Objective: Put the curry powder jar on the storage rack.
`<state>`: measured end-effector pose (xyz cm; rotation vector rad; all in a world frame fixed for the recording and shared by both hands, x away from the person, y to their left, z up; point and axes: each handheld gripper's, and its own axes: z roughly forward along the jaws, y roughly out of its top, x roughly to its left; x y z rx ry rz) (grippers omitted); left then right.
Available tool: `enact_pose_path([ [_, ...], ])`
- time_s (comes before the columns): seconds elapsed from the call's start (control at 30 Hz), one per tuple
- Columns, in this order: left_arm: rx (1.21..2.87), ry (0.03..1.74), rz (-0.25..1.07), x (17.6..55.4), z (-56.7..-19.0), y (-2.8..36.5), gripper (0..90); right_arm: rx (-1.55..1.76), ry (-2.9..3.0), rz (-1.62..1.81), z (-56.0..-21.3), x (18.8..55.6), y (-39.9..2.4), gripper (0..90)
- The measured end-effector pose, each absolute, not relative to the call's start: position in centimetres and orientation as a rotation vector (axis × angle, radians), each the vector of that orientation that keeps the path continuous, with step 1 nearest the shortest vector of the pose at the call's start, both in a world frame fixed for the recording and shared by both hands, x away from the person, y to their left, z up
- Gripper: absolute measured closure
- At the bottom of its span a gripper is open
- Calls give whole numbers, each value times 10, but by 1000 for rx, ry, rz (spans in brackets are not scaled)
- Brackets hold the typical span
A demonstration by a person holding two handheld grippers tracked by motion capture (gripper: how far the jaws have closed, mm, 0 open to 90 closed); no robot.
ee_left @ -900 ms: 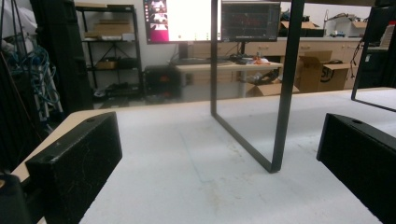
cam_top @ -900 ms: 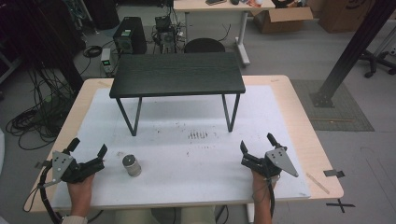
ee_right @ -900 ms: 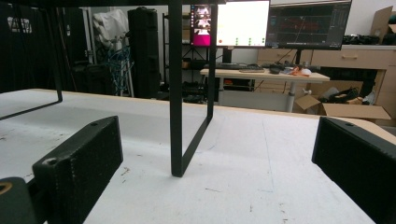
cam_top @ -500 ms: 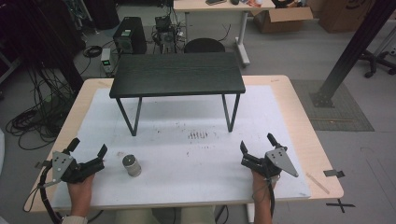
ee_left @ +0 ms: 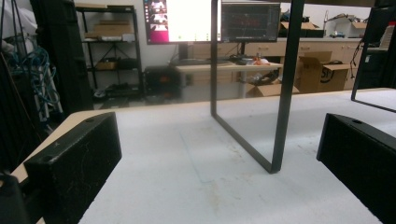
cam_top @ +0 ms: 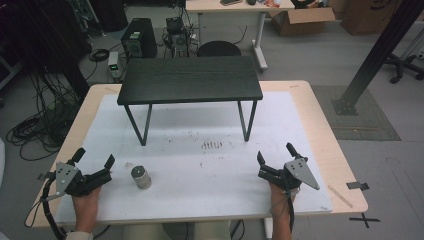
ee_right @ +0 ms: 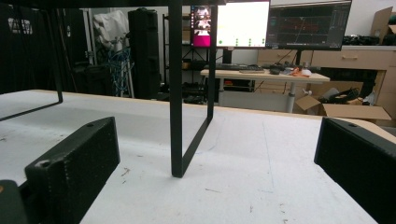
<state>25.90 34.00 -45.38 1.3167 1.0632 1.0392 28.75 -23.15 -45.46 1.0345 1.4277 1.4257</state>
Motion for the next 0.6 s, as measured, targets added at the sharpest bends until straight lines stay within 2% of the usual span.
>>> enact_pose_path([
  [0.23, 1291, 1077, 1027, 259, -449, 342, 2, 1033, 1432, 1422, -454, 288, -231, 0],
  [0.6, 1295, 1021, 989, 254, -418, 339, 2, 1034, 1432, 1423, -454, 288, -231, 0],
])
